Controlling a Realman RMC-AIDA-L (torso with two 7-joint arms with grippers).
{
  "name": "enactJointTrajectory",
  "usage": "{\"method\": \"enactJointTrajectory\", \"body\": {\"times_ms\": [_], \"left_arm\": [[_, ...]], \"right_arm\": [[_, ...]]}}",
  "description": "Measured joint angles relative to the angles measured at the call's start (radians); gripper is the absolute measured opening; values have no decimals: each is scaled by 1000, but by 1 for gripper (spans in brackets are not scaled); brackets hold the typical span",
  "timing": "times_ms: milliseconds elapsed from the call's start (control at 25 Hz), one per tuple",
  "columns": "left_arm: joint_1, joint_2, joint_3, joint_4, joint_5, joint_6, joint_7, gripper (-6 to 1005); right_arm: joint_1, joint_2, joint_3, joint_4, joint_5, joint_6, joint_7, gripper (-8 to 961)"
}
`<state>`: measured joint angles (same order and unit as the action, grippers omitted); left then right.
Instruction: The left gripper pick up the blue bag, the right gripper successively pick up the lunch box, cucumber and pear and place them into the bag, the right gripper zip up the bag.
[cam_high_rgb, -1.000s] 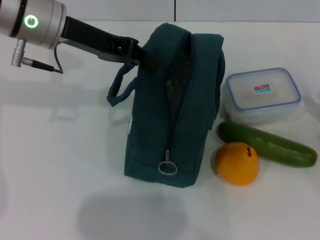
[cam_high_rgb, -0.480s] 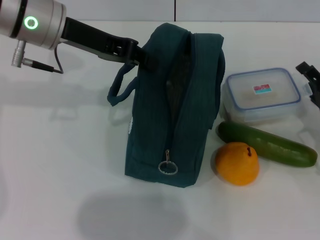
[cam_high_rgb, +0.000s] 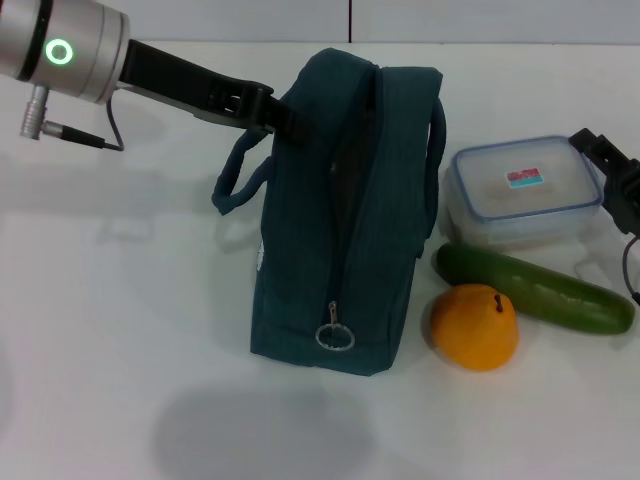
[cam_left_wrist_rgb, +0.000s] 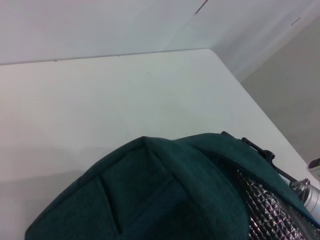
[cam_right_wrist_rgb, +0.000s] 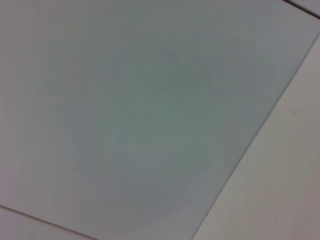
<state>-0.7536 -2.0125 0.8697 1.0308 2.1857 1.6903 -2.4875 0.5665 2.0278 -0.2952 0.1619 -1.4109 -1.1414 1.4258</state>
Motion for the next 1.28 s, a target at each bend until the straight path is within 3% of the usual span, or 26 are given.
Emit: {"method": "enactJointTrajectory", "body": {"times_ms": [120,200,1080,1280], "left_arm": [[0,0,0,0,0,0,2,39],[0,0,0,0,0,2,3,39],[12,-10,2,0,-3,8,16,40],[13,-11,5,0,-9,9,16,40]], "right_arm": [[1,0,1,6,-1,1,1,729],[2,0,1,11,-4,1,1,521],[-30,0,-11,11,-9,-56,1,222],[-49,-1,-15,-20,-52,-105,-3,218]]}}
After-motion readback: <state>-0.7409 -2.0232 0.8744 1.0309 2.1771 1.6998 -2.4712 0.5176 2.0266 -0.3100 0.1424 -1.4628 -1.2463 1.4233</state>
